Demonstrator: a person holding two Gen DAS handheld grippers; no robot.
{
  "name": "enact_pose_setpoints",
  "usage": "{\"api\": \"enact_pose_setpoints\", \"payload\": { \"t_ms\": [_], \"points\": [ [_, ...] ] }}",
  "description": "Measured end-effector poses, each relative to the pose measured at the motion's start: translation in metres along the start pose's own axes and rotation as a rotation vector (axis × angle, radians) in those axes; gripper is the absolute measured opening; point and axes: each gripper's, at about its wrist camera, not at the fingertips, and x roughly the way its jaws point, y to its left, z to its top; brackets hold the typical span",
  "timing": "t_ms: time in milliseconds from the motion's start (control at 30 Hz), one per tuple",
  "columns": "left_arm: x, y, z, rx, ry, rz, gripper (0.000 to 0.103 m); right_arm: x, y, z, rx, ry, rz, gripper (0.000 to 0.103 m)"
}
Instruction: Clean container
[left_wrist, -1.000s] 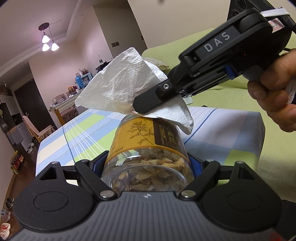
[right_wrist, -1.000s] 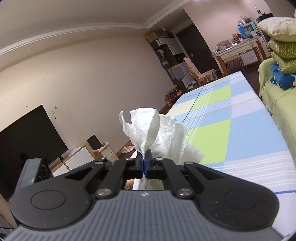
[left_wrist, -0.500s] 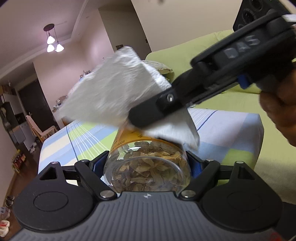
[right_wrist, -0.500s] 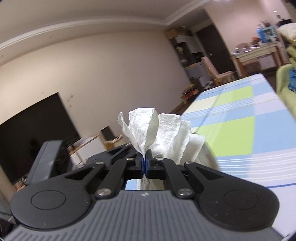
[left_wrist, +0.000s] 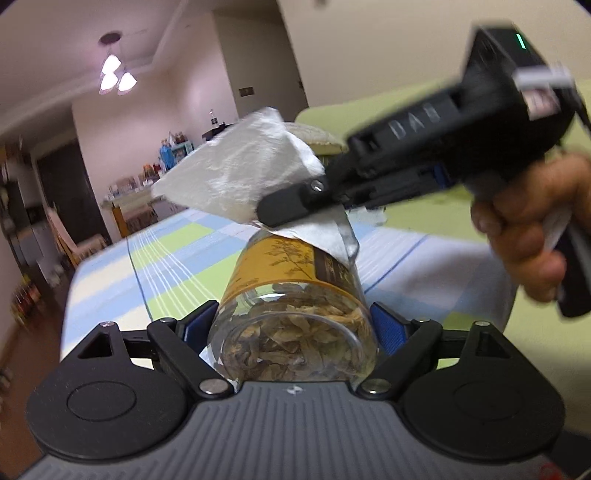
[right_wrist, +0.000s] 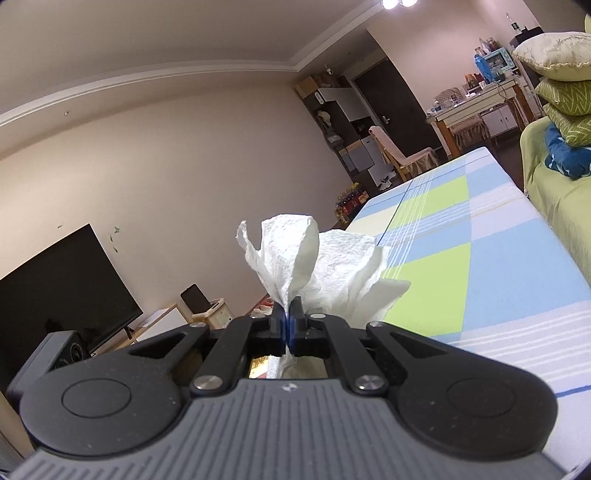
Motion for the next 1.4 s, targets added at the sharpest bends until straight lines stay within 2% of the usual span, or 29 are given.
{"api": "enact_pose_setpoints", "payload": {
  "t_ms": [133,200,267,367,433,533,600,767,867,1033,1267,1333,1400],
  "points": [
    [-0.001,0.014,-0.003,-0.118,0.007,-0.042,0.089,-0.001,0.001,-0.001,-0.009,0.0,-0.006,0.0],
    [0.0,0.018,-0.004,-0.143,0.013,-0.056,0.089,-0.003,0.002,-0.002,-0.009,0.0,-0.009,0.0],
    [0.0,0.02,-0.005,-0.151,0.014,-0.065,0.085,-0.005,0.005,-0.002,-0.013,-0.002,-0.016,0.0],
    [-0.001,0.016,-0.004,-0.116,0.007,-0.051,0.085,-0.007,0.011,-0.004,-0.029,0.005,-0.016,0.0],
    [0.0,0.01,-0.003,-0.059,0.005,-0.021,0.085,-0.008,0.017,-0.009,-0.041,0.027,0.022,0.0],
    [0.001,-0.007,-0.003,0.101,0.009,0.062,0.085,-0.008,0.028,-0.018,-0.053,0.059,0.095,0.0],
    [0.002,-0.018,-0.003,0.199,0.008,0.112,0.085,-0.008,0.031,-0.02,-0.058,0.057,0.105,0.0],
    [0.003,-0.025,-0.004,0.245,0.0,0.136,0.085,-0.007,0.011,-0.01,-0.011,-0.008,0.03,0.0],
    [0.004,-0.027,-0.003,0.251,0.001,0.142,0.085,-0.006,0.002,-0.008,0.026,-0.018,0.037,0.0],
    [0.005,-0.016,-0.001,0.166,-0.003,0.096,0.089,-0.008,0.006,-0.009,-0.003,-0.016,0.022,0.0],
    [-0.013,0.021,-0.007,-0.15,-0.01,-0.016,0.089,-0.01,0.007,-0.012,-0.012,-0.019,0.013,0.0],
    [-0.012,0.027,-0.009,-0.185,-0.006,-0.03,0.09,-0.011,0.007,-0.011,-0.015,-0.018,0.009,0.0],
    [-0.013,0.027,-0.009,-0.175,-0.008,-0.034,0.086,-0.013,0.008,-0.011,-0.015,-0.017,0.001,0.0]
  ]
}}
